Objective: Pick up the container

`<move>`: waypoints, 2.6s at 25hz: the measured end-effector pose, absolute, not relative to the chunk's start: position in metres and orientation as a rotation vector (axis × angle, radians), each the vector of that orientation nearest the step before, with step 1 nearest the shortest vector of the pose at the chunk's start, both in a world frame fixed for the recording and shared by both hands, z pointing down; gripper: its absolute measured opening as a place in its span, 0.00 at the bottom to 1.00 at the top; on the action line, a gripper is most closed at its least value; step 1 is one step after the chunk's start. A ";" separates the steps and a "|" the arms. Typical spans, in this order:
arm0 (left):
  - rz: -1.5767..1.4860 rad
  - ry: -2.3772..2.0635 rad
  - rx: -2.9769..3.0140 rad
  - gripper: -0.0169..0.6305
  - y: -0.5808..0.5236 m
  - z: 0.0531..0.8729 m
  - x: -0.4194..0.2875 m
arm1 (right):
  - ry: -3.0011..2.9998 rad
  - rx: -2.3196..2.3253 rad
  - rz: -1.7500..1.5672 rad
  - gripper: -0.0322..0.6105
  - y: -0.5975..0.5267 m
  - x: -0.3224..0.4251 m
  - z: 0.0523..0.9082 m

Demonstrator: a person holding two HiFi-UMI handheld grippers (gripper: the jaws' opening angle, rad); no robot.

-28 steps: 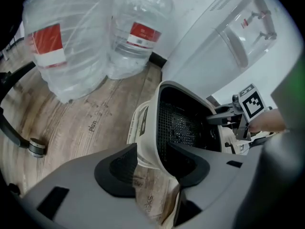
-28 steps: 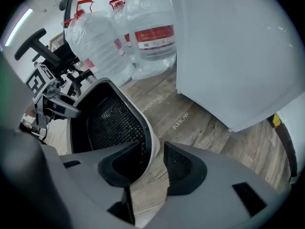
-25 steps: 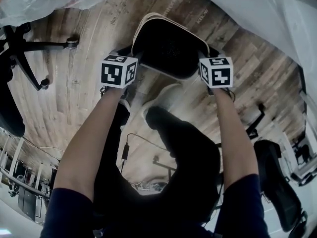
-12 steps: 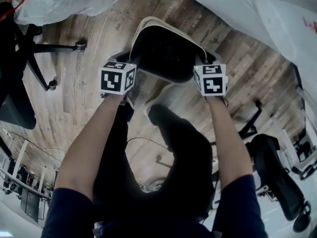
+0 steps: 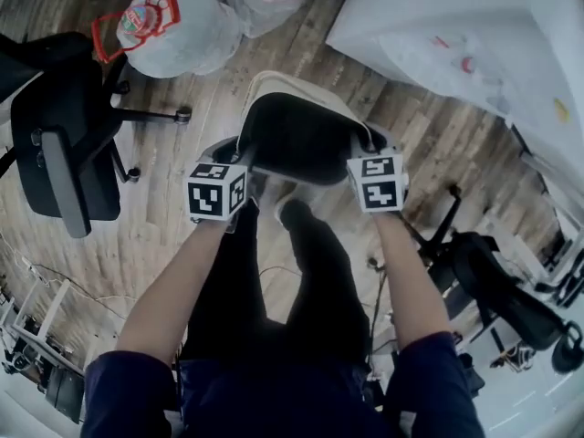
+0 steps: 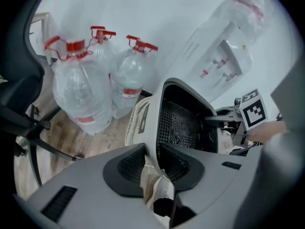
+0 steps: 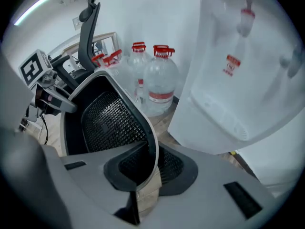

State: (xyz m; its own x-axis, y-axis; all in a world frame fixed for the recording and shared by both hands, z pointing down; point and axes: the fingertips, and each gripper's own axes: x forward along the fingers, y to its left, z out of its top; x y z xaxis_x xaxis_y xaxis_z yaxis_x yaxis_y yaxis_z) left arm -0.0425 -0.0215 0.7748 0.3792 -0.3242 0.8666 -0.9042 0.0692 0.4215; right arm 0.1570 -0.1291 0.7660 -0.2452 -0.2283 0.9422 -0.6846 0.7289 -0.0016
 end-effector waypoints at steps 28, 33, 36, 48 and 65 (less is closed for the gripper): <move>0.424 -1.354 1.603 0.20 0.051 0.422 -0.089 | -1.965 0.927 0.434 0.14 -0.051 0.117 0.411; 0.379 -1.366 1.605 0.20 0.062 0.406 -0.089 | -1.992 0.952 0.418 0.14 -0.045 0.115 0.388; 0.371 -1.361 1.624 0.20 0.062 0.398 -0.089 | -1.992 0.978 0.405 0.14 -0.042 0.117 0.378; 0.379 -1.340 1.675 0.19 0.058 0.386 -0.091 | -1.981 1.071 0.421 0.14 -0.030 0.123 0.366; 0.394 -1.340 1.717 0.19 0.061 0.381 -0.086 | -1.980 1.099 0.427 0.14 -0.024 0.130 0.362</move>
State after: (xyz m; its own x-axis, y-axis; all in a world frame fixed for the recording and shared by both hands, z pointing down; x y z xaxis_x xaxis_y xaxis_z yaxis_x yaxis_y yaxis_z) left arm -0.0856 0.0608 0.3811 0.3632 -0.6082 0.7058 -0.8936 -0.0130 0.4486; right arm 0.1301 -0.0242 0.3617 -0.2900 -0.5468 0.7854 -0.8218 0.5628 0.0884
